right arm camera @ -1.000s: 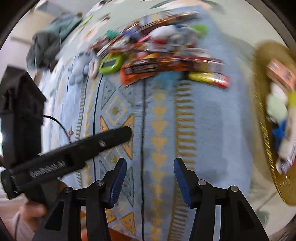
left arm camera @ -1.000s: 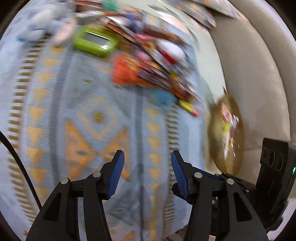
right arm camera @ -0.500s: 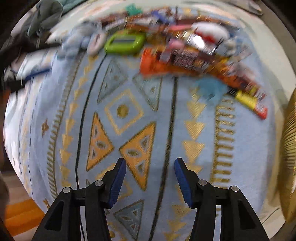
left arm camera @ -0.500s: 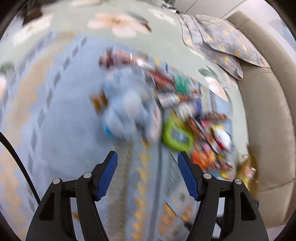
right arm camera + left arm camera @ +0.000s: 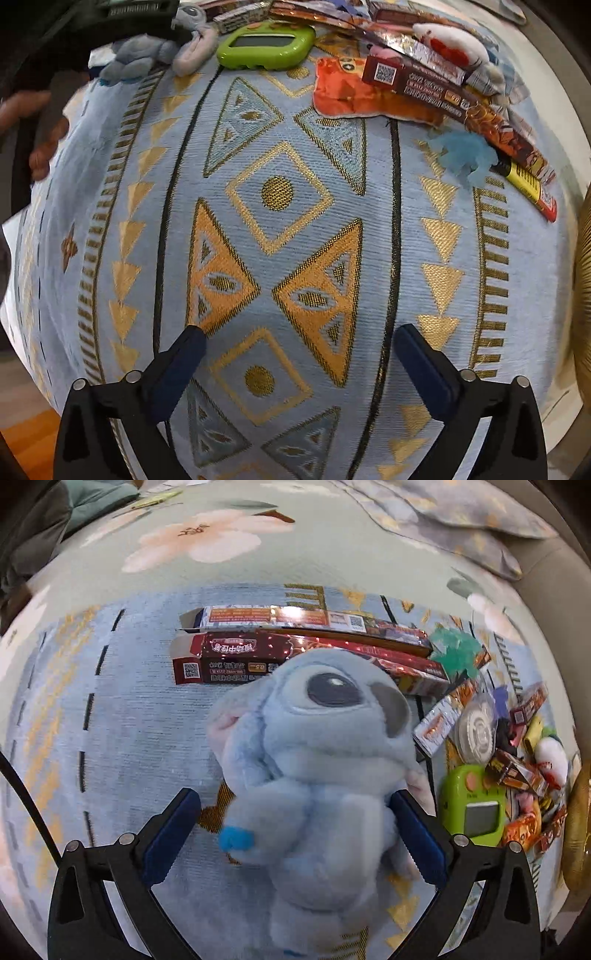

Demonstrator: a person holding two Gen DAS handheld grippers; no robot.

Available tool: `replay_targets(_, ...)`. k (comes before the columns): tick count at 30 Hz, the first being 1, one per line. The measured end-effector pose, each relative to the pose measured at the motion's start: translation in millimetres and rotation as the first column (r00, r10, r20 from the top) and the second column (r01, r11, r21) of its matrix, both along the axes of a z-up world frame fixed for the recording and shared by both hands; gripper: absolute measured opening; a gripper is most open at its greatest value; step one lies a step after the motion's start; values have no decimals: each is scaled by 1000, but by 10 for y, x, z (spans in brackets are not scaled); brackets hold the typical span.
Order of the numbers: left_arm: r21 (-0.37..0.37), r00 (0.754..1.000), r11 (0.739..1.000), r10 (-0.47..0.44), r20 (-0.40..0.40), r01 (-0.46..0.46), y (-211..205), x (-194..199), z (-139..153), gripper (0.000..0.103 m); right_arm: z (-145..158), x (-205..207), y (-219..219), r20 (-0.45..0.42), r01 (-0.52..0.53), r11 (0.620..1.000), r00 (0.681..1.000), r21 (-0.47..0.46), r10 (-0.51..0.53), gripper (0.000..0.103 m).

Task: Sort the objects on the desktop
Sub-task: 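Grasp the large blue Stitch plush with the left gripper, then grasp the Naruto candy package with the right gripper while left holds plush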

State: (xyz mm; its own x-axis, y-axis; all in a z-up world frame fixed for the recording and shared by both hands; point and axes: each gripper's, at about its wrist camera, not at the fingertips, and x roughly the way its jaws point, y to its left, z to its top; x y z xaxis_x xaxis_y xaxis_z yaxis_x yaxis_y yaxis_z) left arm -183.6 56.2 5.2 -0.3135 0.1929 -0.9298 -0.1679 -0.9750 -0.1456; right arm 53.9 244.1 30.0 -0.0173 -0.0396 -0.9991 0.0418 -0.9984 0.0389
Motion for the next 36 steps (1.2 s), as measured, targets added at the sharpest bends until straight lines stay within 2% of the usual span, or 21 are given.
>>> replay_targets(3, 7, 1000, 1000, -2, -22, 2, -25, 37, 14, 103, -33, -41, -33, 14, 2, 999, 1000, 38, -3, 103)
replay_targets(5, 3, 999, 1000, 8, -52, -7, -35, 68, 47, 95, -49, -64, -37, 17, 10, 999, 1000, 51, -11, 103)
replay_targets(6, 1, 997, 1000, 7, -82, -7, -44, 106, 92, 75, -53, -75, -27, 19, 18, 999, 1000, 50, -19, 103)
replay_targets(7, 10, 995, 1000, -6, -101, 7, -44, 142, 137, 51, -60, -94, -3, 22, 35, 998, 999, 43, -36, 103)
replay_targets(8, 9, 994, 1000, -13, -111, 14, -38, 186, 183, 44, -69, -114, 16, 27, 47, 998, 998, 37, -48, 103)
replay_targets(12, 80, 994, 997, -7, -109, 16, -118, 316, 343, 41, -56, -198, 70, 56, 69, 997, 996, 24, -70, 103)
replay_targets(14, 118, 995, 993, -7, -100, 19, -169, 402, 411, 40, 82, -224, 261, 20, 176, 983, 984, -45, -175, 93)
replay_targets(15, 125, 995, 992, -8, -101, 21, -195, 462, 451, 40, 140, -235, 371, 7, 225, 971, 974, -81, -225, 82)
replay_targets(17, 133, 995, 991, -13, -101, 27, -212, 559, 498, 41, 276, -277, 672, -31, 344, 925, 935, -159, -353, 76)
replay_targets(19, 161, 996, 987, -16, -91, 31, -199, 630, 514, 41, 425, -357, 1071, -80, 488, 839, 851, -241, -518, 68)
replay_targets(21, 177, 998, 984, -25, -65, 36, -164, 720, 506, 40, 511, -459, 1368, -116, 582, 766, 771, -273, -627, 65)
replay_targets(22, 184, 998, 982, -30, -57, 40, -140, 766, 496, 40, 531, -536, 1516, -129, 620, 732, 732, -282, -670, 58)
replay_targets(24, 194, 998, 980, -38, -45, 46, -96, 832, 490, 40, 519, -676, 1737, -119, 675, 672, 673, -304, -730, 50)
replay_targets(26, 197, 998, 978, -59, -29, 63, -22, 916, 473, 40, 412, -753, 1784, -75, 728, 598, 612, -334, -787, 45)
replay_targets(29, 202, 996, 976, -84, -17, 85, 61, 973, 461, 40, 261, -787, 1631, -46, 789, 525, 541, -320, -840, 45)
replay_targets(31, 205, 996, 975, -91, -11, 91, 97, 997, 453, 41, 234, -867, 1544, -51, 808, 494, 506, -322, -861, 45)
replay_targets(32, 205, 995, 974, -95, -6, 95, 106, 988, 446, 41, 249, -892, 1534, -72, 807, 499, 504, -318, -861, 45)
replay_targets(33, 204, 995, 974, -97, -5, 96, 117, 995, 447, 41, 248, -955, 1512, -93, 799, 518, 516, -307, -851, 44)
replay_targets(34, 202, 995, 975, -98, -5, 96, 125, 1002, 443, 41, 264, -1023, 1472, -120, 781, 556, 546, -286, -829, 33)
replay_targets(35, 202, 995, 975, -95, -5, 94, 128, 1015, 445, 41, 278, -1098, 1408, -143, 759, 596, 580, -263, -802, 29)
replay_targets(36, 203, 996, 975, -94, -5, 93, 128, 1018, 446, 41, 278, -1086, 1374, -153, 739, 621, 603, -261, -783, 20)
